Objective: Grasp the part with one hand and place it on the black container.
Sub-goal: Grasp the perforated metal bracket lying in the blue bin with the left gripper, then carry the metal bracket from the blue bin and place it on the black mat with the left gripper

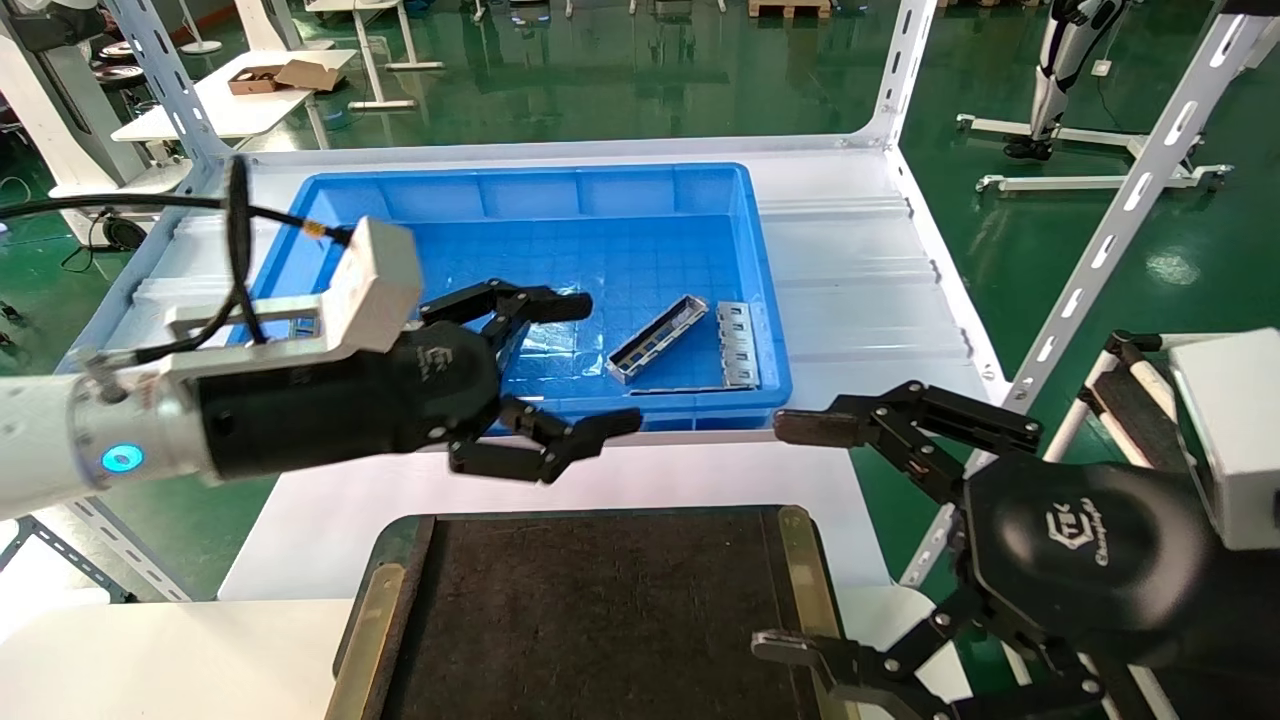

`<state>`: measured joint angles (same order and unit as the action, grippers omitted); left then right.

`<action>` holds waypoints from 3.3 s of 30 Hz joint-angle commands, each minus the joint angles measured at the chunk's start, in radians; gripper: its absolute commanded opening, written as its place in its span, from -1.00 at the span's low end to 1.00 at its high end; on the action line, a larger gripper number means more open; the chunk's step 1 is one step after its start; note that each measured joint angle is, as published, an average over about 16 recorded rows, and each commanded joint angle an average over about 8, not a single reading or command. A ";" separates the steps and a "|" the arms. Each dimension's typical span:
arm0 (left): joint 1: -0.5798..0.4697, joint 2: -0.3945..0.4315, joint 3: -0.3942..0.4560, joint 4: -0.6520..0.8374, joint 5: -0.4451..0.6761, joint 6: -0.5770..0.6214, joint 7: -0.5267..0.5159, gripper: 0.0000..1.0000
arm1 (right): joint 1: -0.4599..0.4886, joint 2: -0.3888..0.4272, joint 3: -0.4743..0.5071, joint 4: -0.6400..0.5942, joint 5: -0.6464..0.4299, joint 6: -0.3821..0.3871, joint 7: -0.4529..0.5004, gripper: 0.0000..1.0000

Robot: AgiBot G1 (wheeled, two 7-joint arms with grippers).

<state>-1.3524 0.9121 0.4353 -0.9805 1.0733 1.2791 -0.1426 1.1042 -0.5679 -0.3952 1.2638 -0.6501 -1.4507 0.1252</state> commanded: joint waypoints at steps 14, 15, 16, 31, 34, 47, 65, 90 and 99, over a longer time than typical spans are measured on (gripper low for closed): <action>-0.192 0.286 0.069 0.494 0.164 -0.209 0.187 1.00 | 0.000 0.000 0.000 0.000 0.000 0.000 0.000 1.00; -0.203 0.306 0.069 0.530 0.168 -0.228 0.206 1.00 | 0.000 0.000 0.000 0.000 0.000 0.000 0.000 1.00; -0.214 0.324 0.068 0.564 0.170 -0.246 0.223 1.00 | 0.000 0.000 0.000 0.000 0.000 0.000 0.000 1.00; -0.288 0.451 0.094 0.807 0.176 -0.405 0.362 1.00 | 0.000 0.000 0.000 0.000 0.000 0.000 0.000 1.00; -0.282 0.454 0.116 0.803 0.176 -0.418 0.352 1.00 | 0.000 0.000 0.000 0.000 0.000 0.000 0.000 1.00; -0.257 0.455 0.222 0.756 0.156 -0.479 0.276 0.55 | 0.000 0.000 0.000 0.000 0.000 0.000 0.000 -0.36; -0.243 0.451 0.340 0.708 0.079 -0.515 0.202 -1.00 | 0.000 0.000 0.000 0.000 0.000 0.000 0.000 -1.00; -0.248 0.444 0.425 0.703 -0.023 -0.519 0.205 -1.00 | 0.000 0.000 -0.001 0.000 0.000 0.000 0.000 -1.00; -0.251 0.441 0.440 0.714 -0.054 -0.518 0.220 -1.00 | 0.000 0.000 -0.001 0.000 0.000 0.000 0.000 -1.00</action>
<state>-1.6046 1.3523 0.8697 -0.2691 1.0134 0.7644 0.0810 1.1043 -0.5677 -0.3958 1.2638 -0.6497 -1.4505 0.1250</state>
